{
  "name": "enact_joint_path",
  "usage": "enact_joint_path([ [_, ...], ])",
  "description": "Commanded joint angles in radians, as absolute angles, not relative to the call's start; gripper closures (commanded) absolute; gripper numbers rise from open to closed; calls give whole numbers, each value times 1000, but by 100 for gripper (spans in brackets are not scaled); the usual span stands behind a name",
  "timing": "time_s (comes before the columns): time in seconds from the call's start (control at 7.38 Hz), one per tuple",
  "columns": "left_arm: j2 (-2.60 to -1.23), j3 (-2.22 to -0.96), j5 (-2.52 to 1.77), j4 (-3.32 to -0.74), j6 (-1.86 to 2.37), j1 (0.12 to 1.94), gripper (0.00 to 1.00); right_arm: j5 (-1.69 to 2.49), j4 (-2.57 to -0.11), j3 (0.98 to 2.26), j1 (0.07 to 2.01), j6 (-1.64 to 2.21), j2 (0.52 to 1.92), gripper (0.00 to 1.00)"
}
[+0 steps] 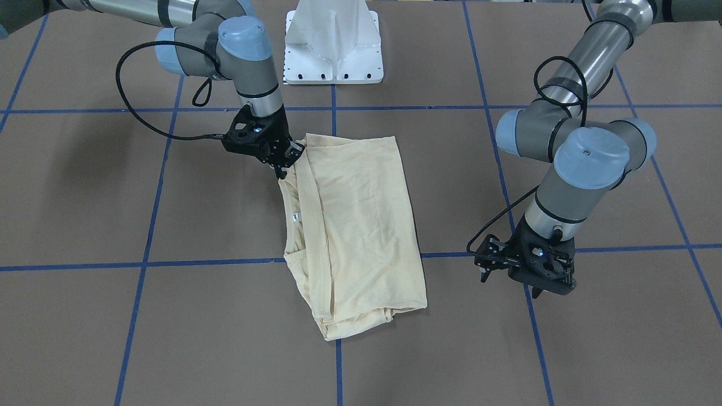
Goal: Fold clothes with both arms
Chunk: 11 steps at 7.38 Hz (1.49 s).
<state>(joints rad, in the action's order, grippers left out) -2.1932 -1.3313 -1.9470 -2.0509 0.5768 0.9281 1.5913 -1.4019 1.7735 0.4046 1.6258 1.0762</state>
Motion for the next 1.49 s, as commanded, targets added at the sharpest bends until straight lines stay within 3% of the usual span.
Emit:
enact_joint_path([
  [0.0, -2192, -1339, -1948, -2051, 577, 928, 0, 1568, -1405, 1779, 382, 1625, 1083, 8],
  [0.14, -2192, -1341, -1948, -2051, 577, 927, 0, 1568, -1407, 1776, 396, 1615, 1075, 0],
  [0.41, -2192, -1341, -1948, -2049, 577, 927, 0, 1584, -1539, 1746, 478, 1525, 966, 0],
  [0.68, -2177, -1354, -1948, -2051, 577, 919, 0, 1644, -1582, 1538, 541, 1503, 782, 0],
  [1.35, -2174, -1358, -1948, -2051, 577, 917, 0, 1646, -1730, 1248, 522, 1315, 589, 0],
])
